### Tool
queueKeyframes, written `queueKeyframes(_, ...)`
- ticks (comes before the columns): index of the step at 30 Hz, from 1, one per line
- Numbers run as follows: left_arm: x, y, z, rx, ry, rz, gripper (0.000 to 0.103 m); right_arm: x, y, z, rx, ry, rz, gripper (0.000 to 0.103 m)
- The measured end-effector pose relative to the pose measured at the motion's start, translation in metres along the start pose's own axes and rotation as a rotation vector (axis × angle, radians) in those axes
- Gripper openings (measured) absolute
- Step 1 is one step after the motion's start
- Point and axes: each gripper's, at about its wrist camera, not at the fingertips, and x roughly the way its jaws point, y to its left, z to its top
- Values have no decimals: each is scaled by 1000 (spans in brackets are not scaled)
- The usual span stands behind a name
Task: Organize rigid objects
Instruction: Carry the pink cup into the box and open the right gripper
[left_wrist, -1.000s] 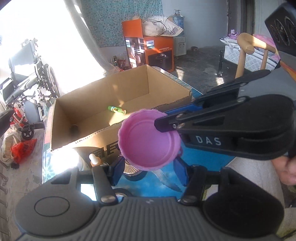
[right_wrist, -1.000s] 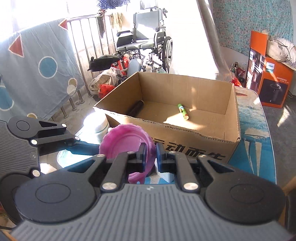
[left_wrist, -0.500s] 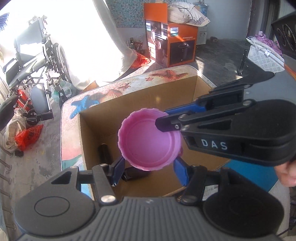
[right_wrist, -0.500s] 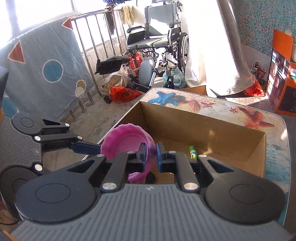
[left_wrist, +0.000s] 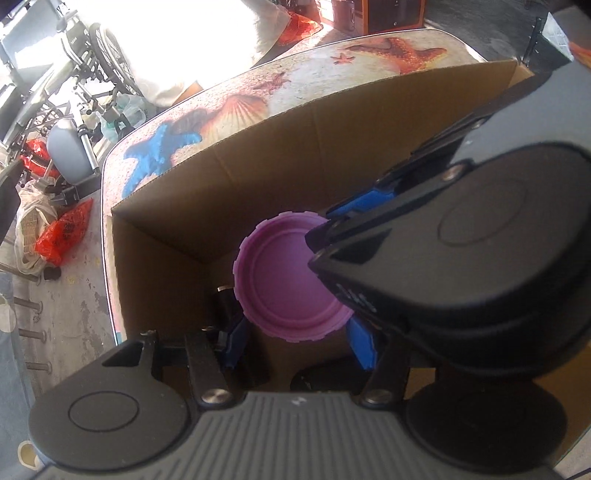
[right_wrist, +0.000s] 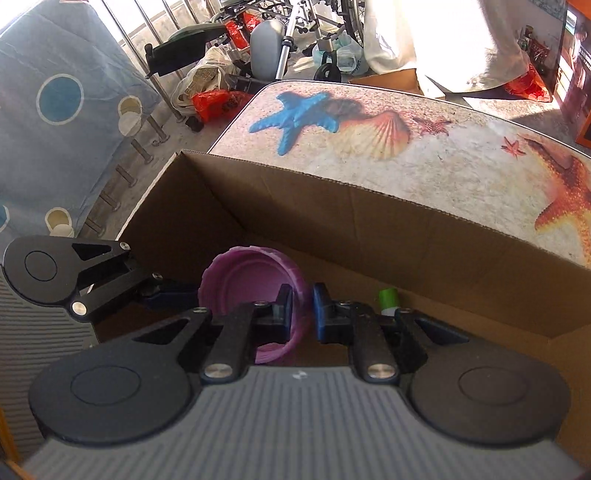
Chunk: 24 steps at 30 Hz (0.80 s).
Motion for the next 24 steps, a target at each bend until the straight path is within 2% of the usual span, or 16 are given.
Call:
queueKeyframes(3,4,-2,4,6,-1,20,60,13,-10,4,35,6,17,13)
queueKeyframes(6,6,-2,6,12,-13,41,59,22,-20,6,87,0,55,20)
queueKeyframes(8,1,-4,5,7,-28,46,59,22,-25,6,120,-11,81,26)
queueKeyframes(13,-13,-3,0,-21,-68,42,61,10,-26,6,146,-53,99,29)
queueKeyframes(19,-61,8,-14,-100,-183,-13,65,-55,-21,-5,160,-160,138,31)
queueKeyframes(24,-125,11,-51,-113,-335,-58,83,-138,-14,-37,157,-286,178,36)
